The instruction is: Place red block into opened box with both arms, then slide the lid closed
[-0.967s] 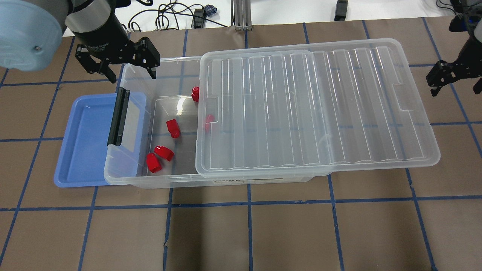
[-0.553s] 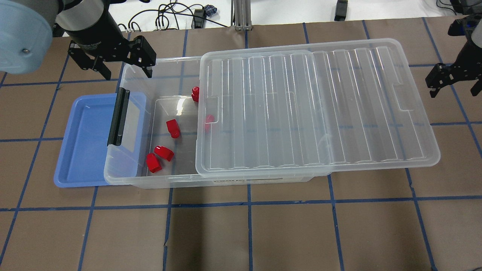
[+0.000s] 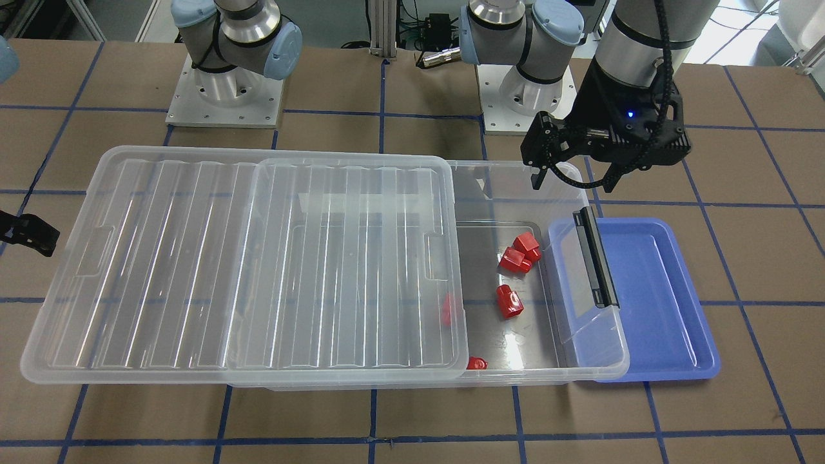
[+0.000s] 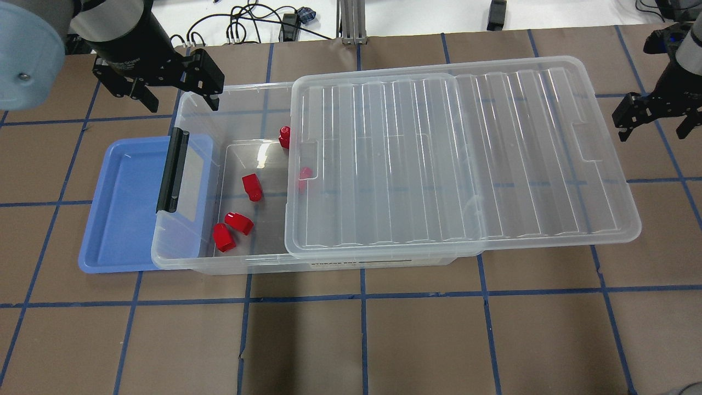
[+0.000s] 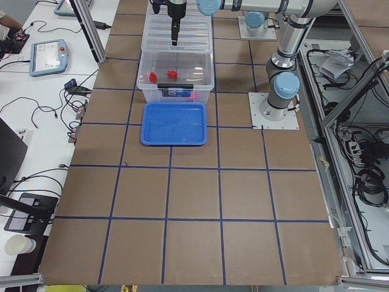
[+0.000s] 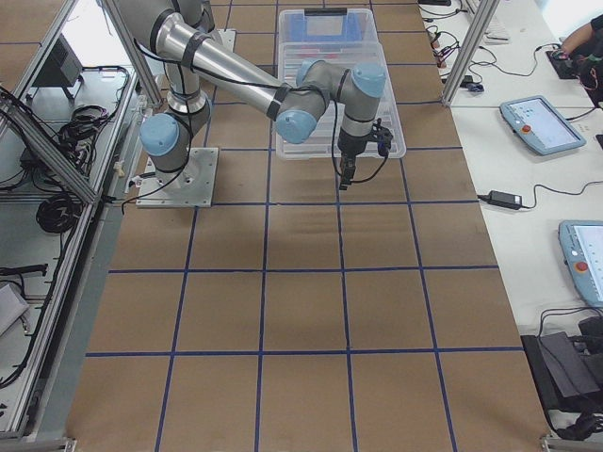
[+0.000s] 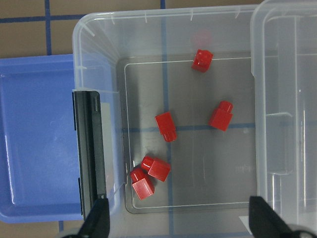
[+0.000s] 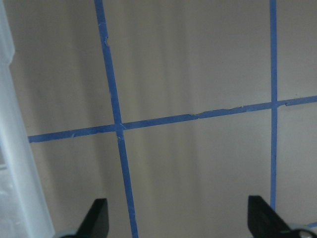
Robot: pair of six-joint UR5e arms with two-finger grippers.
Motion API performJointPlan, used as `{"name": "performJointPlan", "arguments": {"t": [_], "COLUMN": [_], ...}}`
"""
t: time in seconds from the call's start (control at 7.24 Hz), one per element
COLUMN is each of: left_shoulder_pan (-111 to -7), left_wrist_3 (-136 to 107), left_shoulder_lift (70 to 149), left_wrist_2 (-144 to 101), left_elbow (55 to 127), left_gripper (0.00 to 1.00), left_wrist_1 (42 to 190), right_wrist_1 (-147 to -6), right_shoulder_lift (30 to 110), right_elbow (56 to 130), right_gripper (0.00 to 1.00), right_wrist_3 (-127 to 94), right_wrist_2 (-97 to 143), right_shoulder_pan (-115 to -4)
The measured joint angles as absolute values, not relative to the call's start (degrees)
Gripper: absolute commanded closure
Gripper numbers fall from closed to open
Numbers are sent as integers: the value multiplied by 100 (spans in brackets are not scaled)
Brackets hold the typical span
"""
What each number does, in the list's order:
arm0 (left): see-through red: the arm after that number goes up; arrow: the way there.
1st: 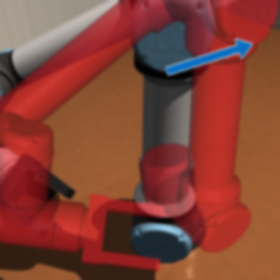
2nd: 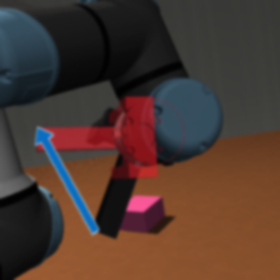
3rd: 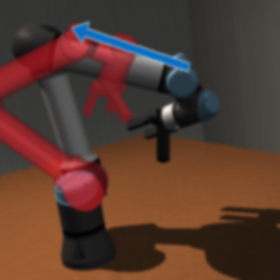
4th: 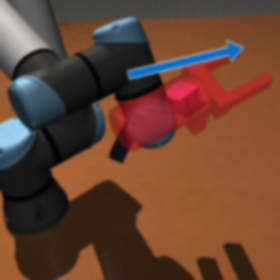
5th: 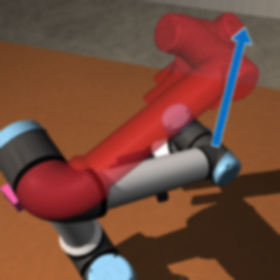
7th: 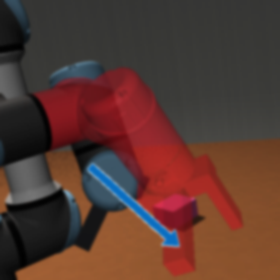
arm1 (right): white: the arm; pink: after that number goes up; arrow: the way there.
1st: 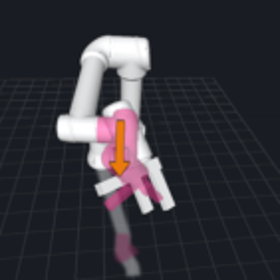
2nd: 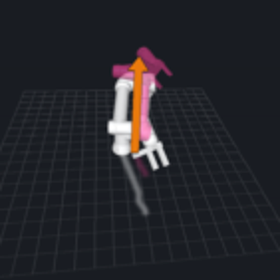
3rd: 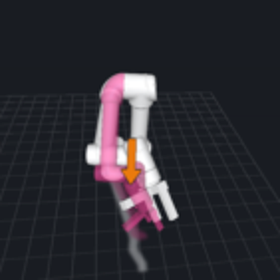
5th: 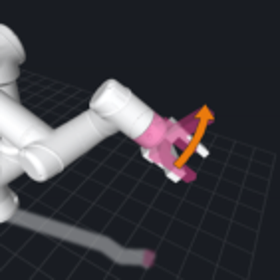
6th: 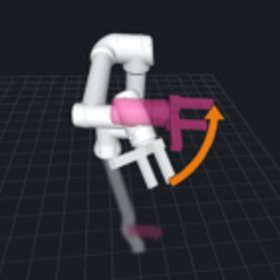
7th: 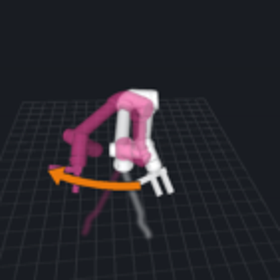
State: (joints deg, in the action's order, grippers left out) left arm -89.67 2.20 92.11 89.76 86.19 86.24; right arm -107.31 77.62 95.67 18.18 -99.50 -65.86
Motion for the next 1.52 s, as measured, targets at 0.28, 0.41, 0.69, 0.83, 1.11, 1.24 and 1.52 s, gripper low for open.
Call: {"name": "performJointPlan", "arguments": {"t": [0.28, 0.41, 0.69, 0.83, 1.11, 1.24, 1.52], "left_shoulder_pan": [-8961, -8958, -8953, -8950, -8942, -8941, -8940], "left_wrist_3": [226, 224, 222, 220, 220, 220, 220], "left_shoulder_lift": [9223, 9253, 9284, 9292, 9289, 9285, 9285], "left_wrist_2": [8972, 8975, 8997, 9014, 9031, 9036, 9038], "left_elbow": [8629, 8631, 8630, 8626, 8620, 8616, 8619], "left_gripper": [0, 0, 0, 0, 0, 0, 0], "left_wrist_1": [8624, 8624, 8630, 8633, 8652, 8662, 8679], "right_wrist_1": [-10713, -10712, -10712, -10708, -10709, -10719, -10737], "right_shoulder_lift": [7776, 7775, 7781, 7775, 7764, 7763, 7766], "right_elbow": [9607, 9611, 9615, 9615, 9630, 9658, 9704], "right_gripper": [0, 0, 0, 0, 0, 0, 0], "right_wrist_3": [1800, 1795, 1680, 1504, 1096, 865, 343], "right_wrist_2": [-9649, -9569, -9524, -9520, -9516, -9511, -9496], "right_shoulder_pan": [-6698, -6753, -6938, -7082, -7432, -7609, -7968]}}
